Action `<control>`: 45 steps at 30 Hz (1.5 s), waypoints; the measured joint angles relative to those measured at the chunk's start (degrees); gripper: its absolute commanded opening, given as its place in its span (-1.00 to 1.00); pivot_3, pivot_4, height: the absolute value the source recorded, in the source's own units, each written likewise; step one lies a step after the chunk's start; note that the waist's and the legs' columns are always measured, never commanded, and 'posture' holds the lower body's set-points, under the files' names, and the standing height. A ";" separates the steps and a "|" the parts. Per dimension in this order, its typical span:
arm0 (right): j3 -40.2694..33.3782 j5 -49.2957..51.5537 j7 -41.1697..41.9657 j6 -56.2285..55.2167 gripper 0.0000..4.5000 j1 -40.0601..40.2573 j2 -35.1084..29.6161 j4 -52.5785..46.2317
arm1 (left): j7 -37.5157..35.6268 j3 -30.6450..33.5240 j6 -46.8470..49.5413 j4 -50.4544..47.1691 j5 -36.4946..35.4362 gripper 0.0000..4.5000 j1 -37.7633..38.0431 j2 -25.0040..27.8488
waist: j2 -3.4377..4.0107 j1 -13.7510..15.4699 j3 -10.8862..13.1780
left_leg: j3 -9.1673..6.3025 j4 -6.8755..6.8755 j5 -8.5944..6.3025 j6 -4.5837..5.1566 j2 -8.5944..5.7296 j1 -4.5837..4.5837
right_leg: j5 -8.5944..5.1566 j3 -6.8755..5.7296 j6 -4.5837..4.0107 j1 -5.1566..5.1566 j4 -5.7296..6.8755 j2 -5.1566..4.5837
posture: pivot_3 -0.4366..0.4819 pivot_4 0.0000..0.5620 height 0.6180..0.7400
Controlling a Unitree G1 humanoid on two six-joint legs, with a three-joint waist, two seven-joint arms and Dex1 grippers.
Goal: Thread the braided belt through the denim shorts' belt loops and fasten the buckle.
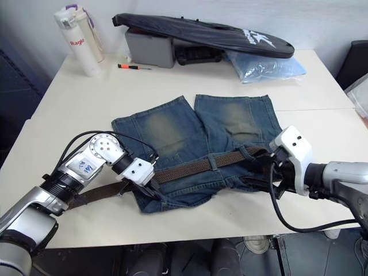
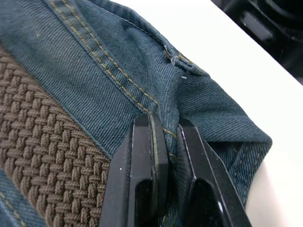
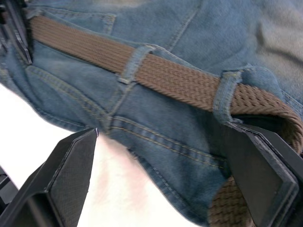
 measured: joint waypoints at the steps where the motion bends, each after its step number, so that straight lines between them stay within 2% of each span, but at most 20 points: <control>1: 0.11 -0.05 0.23 -0.19 1.00 0.00 -0.66 0.35 | 0.00 0.78 1.69 -0.11 -0.65 -1.00 0.26 0.02 | -0.01 0.18 0.02 | 0.04 0.01 0.00 0.01 0.01 0.01 | 0.02 0.04 -0.01 0.00 0.00 0.01 | -0.05 -0.47 1.00; 3: 0.11 -0.26 0.51 -0.77 1.00 0.00 -1.16 0.68 | 0.00 2.01 4.17 -0.41 -1.84 -0.56 0.34 0.15 | -0.03 0.50 0.04 | 0.09 0.02 -0.01 0.01 0.06 0.05 | 0.03 0.08 -0.03 0.00 -0.01 0.05 | -0.05 -0.47 1.00; 5: 0.30 -0.56 1.72 -1.25 1.00 -0.24 -3.19 1.68 | -0.02 4.70 10.50 -2.15 -5.21 -0.36 0.40 1.95 | 0.00 0.84 0.14 | 0.15 0.02 -0.03 0.03 0.11 0.07 | 0.03 0.13 -0.03 -0.01 -0.01 0.08 | -0.05 -0.47 1.00; 6: 0.29 -0.62 2.07 -1.59 1.00 -0.62 -3.88 2.35 | -0.02 5.99 13.02 -2.47 -6.77 -0.13 0.37 3.49 | 0.01 0.84 0.15 | 0.18 0.01 -0.04 0.04 0.12 0.09 | 0.03 0.16 -0.03 -0.01 -0.01 0.09 | -0.05 -0.47 1.00; 8: 0.30 -0.64 2.61 -2.12 1.00 -0.96 -4.62 2.93 | -0.02 7.52 15.62 -2.67 -8.65 0.15 0.31 6.02 | 0.05 0.88 0.18 | 0.27 -0.02 -0.07 0.05 0.14 0.15 | 0.03 0.23 -0.03 -0.01 -0.02 0.11 | -0.05 -0.47 1.00; 9: 0.30 -0.63 3.02 -2.19 1.00 -1.19 -5.12 3.13 | -0.02 8.09 16.82 -2.71 -9.48 0.39 0.18 7.38 | 0.09 0.91 0.23 | 0.34 -0.02 -0.09 0.06 0.14 0.17 | 0.03 0.29 -0.03 -0.01 -0.03 0.11 | -0.05 -0.47 1.00; 10: 0.30 -0.62 3.17 -2.20 1.00 -1.47 -5.29 3.23 | -0.02 8.45 17.35 -2.71 -9.73 0.55 0.09 7.98 | 0.10 0.93 0.25 | 0.41 -0.02 -0.10 0.08 0.14 0.22 | 0.03 0.35 -0.02 -0.01 -0.03 0.11 | -0.05 -0.47 1.00; 11: 0.30 -0.59 3.39 -2.24 1.00 -2.14 -5.33 3.41 | -0.02 8.74 18.05 -2.71 -10.44 0.82 -0.12 8.61 | 0.10 0.99 0.26 | 0.54 -0.02 -0.15 0.12 0.15 0.30 | 0.04 0.49 -0.01 -0.01 -0.01 0.11 | -0.05 -0.47 1.00; 12: 0.30 -0.56 3.44 -2.25 1.00 -2.36 -5.37 3.45 | -0.02 8.96 18.42 -2.70 -10.60 0.94 -0.20 8.68 | 0.09 1.09 0.27 | 0.57 -0.02 -0.16 0.13 0.14 0.32 | 0.04 0.52 -0.01 -0.01 -0.01 0.11 | -0.05 -0.47 1.00; 16: 0.35 -0.53 3.67 -2.29 1.00 -4.08 -5.73 3.52 | 0.04 12.20 22.83 -2.02 -11.76 0.98 -2.15 8.38 | 0.05 1.62 0.40 | 0.73 -0.02 -0.19 0.16 0.14 0.42 | 0.08 0.71 0.06 -0.02 -0.01 0.14 | -0.05 -0.47 1.00; 22: 2.71 -0.76 3.50 -3.44 1.00 -5.66 -6.52 2.23 | 3.07 14.82 32.40 -4.09 -11.67 0.98 -5.43 4.64 | 0.05 2.21 0.44 | 0.93 -0.02 -0.29 0.21 0.15 0.51 | 0.10 0.93 0.10 -0.02 -0.04 0.18 | -0.05 -0.47 1.00; 24: 5.36 -0.98 2.31 -3.44 1.00 -6.00 -6.50 0.93 | 8.51 14.50 35.83 -8.33 -10.25 0.98 -3.89 -0.18 | -0.10 2.24 0.55 | 1.14 0.00 -0.32 0.25 0.13 0.52 | 0.17 1.16 0.23 -0.10 -0.09 0.19 | -0.05 -0.47 1.00; 27: 5.90 -0.29 1.33 -2.87 1.00 -6.64 -5.65 -0.32 | 11.97 13.89 36.29 -9.94 -7.56 0.98 -2.92 -1.57 | -0.23 2.10 0.64 | 1.37 0.00 -0.33 0.26 0.22 0.56 | 0.23 1.36 0.20 -0.22 -0.09 0.29 | -0.05 -0.47 1.00; 32: 8.03 1.89 -2.31 1.23 1.00 -7.01 -4.27 -2.61 | 14.17 14.33 36.17 -10.62 -3.77 0.98 -2.75 -1.05 | -0.28 2.26 0.68 | 1.45 0.00 -0.37 0.22 0.29 0.60 | 0.24 1.44 0.19 -0.26 -0.09 0.35 | -0.05 -0.47 1.00; 42: 10.62 0.93 -10.99 8.03 1.00 -6.05 0.69 -1.99 | 12.90 16.51 35.66 -10.66 -2.33 0.98 -1.31 1.24 | -0.30 2.33 0.69 | 1.60 0.01 -0.39 0.24 0.30 0.51 | 0.26 1.59 0.18 -0.47 -0.05 0.36 | -0.05 -0.47 1.00; 45: 16.86 -4.73 -14.24 4.70 1.00 -4.93 3.75 1.56 | 11.76 17.11 35.91 -11.13 -2.43 0.98 -1.23 1.46 | -0.30 2.26 0.69 | 1.80 0.02 -0.40 0.24 0.29 0.44 | 0.28 1.79 0.19 -0.70 0.04 0.36 | -0.05 -0.47 1.00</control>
